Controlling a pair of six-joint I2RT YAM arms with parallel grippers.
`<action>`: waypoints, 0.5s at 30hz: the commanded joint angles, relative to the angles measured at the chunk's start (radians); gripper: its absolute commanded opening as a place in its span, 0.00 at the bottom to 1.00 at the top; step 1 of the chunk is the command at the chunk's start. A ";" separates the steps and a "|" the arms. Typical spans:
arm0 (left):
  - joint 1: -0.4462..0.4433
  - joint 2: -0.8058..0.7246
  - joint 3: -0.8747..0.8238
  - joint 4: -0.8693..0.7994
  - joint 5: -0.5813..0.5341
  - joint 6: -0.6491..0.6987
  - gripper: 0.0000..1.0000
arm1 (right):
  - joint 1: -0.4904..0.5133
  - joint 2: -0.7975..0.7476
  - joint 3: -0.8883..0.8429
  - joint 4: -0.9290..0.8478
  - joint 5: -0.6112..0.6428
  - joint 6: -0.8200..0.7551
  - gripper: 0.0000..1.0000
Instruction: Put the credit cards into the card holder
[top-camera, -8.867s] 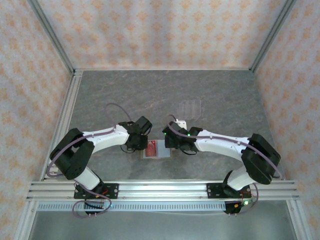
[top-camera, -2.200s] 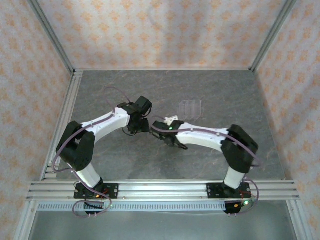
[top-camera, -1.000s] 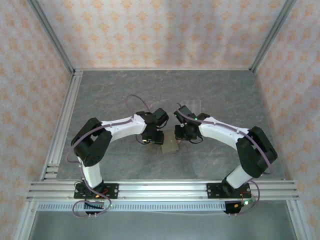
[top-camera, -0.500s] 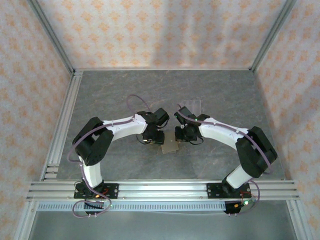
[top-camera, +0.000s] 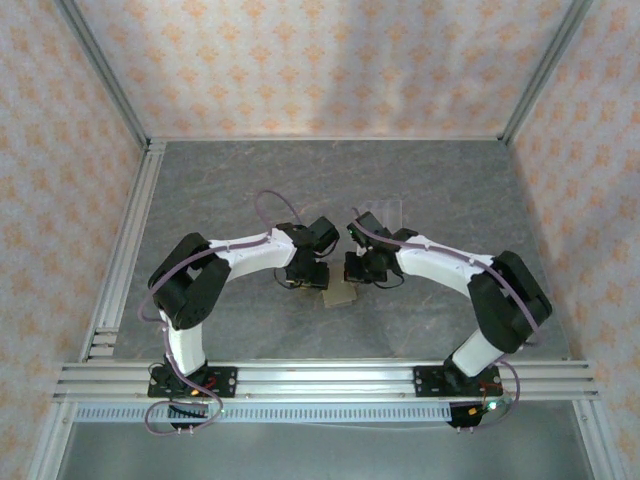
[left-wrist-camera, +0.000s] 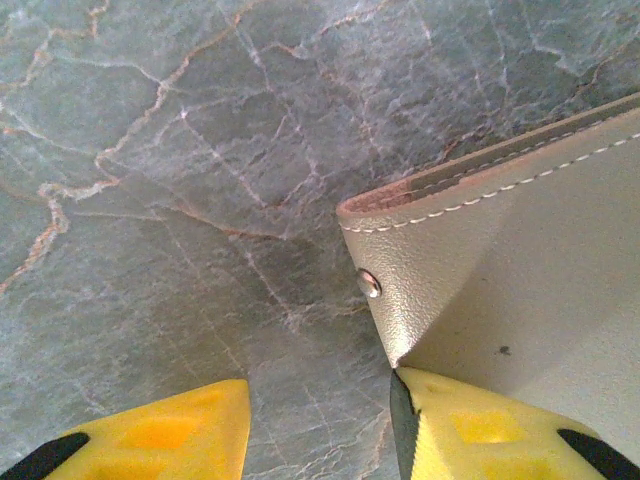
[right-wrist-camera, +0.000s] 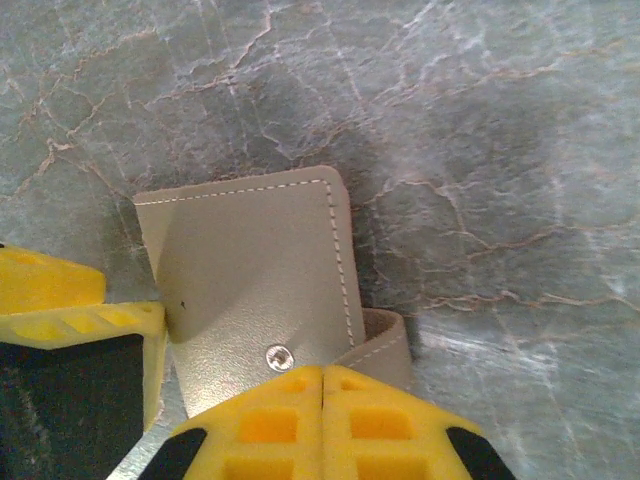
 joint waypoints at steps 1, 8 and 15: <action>-0.009 0.028 -0.004 0.020 -0.008 -0.004 0.43 | -0.011 0.016 0.006 0.056 -0.059 0.022 0.00; -0.013 0.032 0.003 0.020 -0.008 -0.001 0.43 | -0.015 0.049 0.009 0.091 -0.112 0.039 0.00; -0.014 0.036 0.003 0.023 -0.007 -0.001 0.42 | -0.016 0.071 0.029 0.093 -0.131 0.041 0.00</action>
